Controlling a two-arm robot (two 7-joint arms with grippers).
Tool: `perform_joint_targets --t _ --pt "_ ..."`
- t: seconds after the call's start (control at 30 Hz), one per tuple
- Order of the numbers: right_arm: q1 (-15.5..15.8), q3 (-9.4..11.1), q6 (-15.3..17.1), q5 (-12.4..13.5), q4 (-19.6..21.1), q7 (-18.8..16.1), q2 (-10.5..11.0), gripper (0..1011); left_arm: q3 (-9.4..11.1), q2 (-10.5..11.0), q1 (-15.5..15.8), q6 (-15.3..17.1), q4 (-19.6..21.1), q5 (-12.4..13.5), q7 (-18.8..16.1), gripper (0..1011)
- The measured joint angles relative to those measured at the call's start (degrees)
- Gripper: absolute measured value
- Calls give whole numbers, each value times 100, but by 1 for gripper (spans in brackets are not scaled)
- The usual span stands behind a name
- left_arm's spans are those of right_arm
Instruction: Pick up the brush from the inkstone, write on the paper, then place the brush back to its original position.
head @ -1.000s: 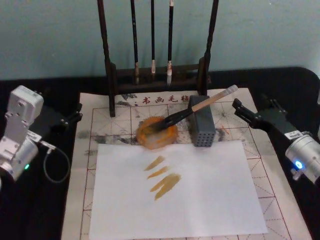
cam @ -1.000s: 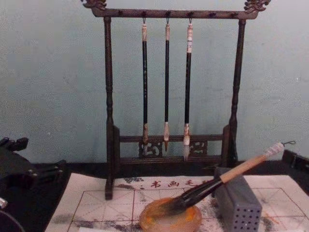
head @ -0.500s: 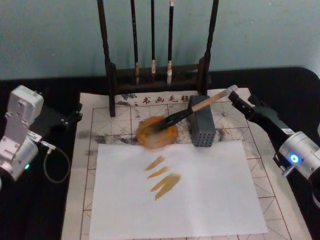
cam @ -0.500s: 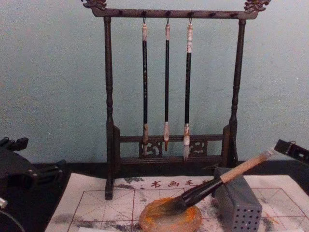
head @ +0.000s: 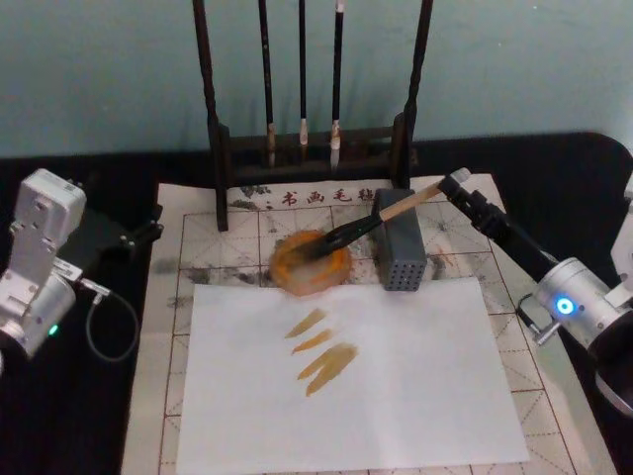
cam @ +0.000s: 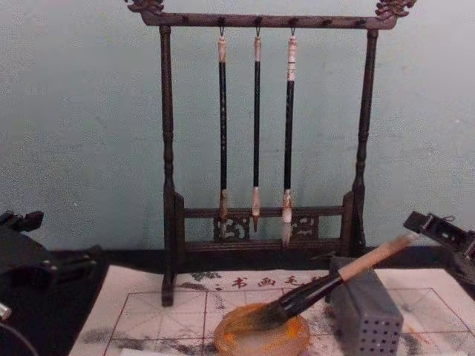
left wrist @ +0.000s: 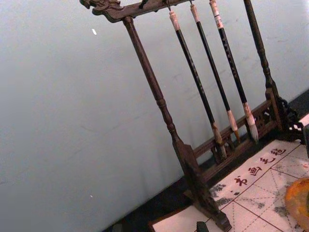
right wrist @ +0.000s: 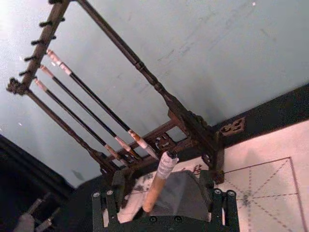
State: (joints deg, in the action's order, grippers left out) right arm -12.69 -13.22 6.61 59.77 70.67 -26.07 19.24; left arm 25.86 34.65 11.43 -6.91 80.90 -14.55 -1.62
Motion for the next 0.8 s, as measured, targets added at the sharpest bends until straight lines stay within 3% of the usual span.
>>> perform_joint_targets --t 0.37,0.8 --pt "-216 -9 208 596 -431 -171 -218 1000 0 0 0 0 0 0 0 1001" --pt "-358 -122 293 965 -644 -276 -291 1000 0 0 0 0 0 0 0 1001"
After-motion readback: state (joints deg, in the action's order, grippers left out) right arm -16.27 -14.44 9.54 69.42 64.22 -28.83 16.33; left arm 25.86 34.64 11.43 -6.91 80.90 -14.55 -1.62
